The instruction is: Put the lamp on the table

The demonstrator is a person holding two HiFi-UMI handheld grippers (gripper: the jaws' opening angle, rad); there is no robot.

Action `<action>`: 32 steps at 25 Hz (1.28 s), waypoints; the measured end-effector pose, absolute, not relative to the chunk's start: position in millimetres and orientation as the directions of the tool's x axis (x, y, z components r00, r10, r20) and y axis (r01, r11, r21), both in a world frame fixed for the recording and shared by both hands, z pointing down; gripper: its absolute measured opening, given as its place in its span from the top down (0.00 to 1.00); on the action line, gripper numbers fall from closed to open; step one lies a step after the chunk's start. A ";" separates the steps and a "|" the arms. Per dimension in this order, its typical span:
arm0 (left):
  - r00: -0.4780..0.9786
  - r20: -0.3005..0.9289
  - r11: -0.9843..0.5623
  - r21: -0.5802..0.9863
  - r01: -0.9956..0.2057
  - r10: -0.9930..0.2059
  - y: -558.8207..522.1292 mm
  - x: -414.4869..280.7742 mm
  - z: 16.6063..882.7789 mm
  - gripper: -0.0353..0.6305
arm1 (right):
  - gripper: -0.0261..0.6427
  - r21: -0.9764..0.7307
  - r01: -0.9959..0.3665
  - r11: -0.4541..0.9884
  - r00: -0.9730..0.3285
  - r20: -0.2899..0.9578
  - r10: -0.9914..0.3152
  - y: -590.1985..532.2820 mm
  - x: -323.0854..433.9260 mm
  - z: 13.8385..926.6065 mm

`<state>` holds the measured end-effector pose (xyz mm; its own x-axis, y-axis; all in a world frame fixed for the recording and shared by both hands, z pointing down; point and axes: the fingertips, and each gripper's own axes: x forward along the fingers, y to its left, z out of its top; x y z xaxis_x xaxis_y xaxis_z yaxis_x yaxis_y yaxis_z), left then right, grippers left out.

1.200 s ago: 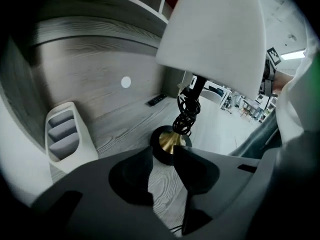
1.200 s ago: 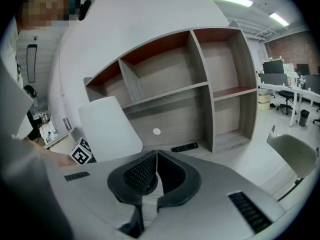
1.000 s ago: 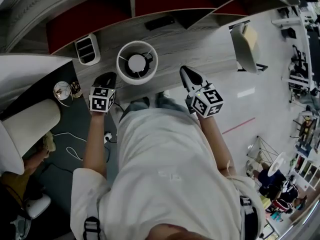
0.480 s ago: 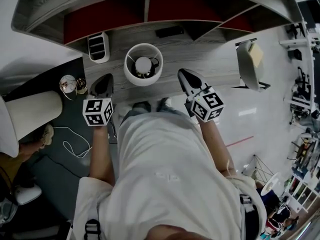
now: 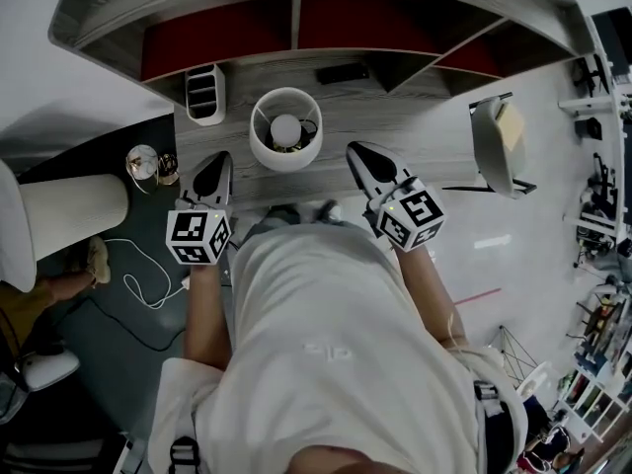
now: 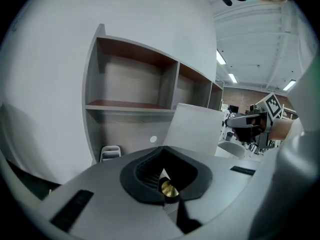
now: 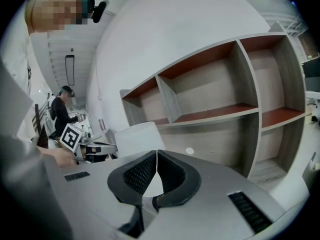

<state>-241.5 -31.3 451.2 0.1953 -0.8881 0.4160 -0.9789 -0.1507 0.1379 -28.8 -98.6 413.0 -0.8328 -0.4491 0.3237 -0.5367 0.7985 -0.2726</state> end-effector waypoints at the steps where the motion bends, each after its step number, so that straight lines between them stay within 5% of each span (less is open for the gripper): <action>1: 0.193 0.405 -0.152 0.132 -0.980 -0.894 -30.5 -239.7 446.7 0.92 | 0.91 -0.269 -0.531 0.804 -0.836 0.320 -0.445 -97.5 -29.1 411.0; 32: 0.192 0.346 -0.171 0.090 -0.981 -0.918 -29.6 -219.0 425.3 0.92 | 0.92 -0.270 -0.520 0.810 -0.849 0.272 -0.454 -104.6 -21.8 399.6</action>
<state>-219.0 -29.6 425.3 0.1915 -0.9184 0.3462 -0.9812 -0.1709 0.0896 -21.8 -104.6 399.6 -0.8486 -0.4540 0.2716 -0.5200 0.8103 -0.2701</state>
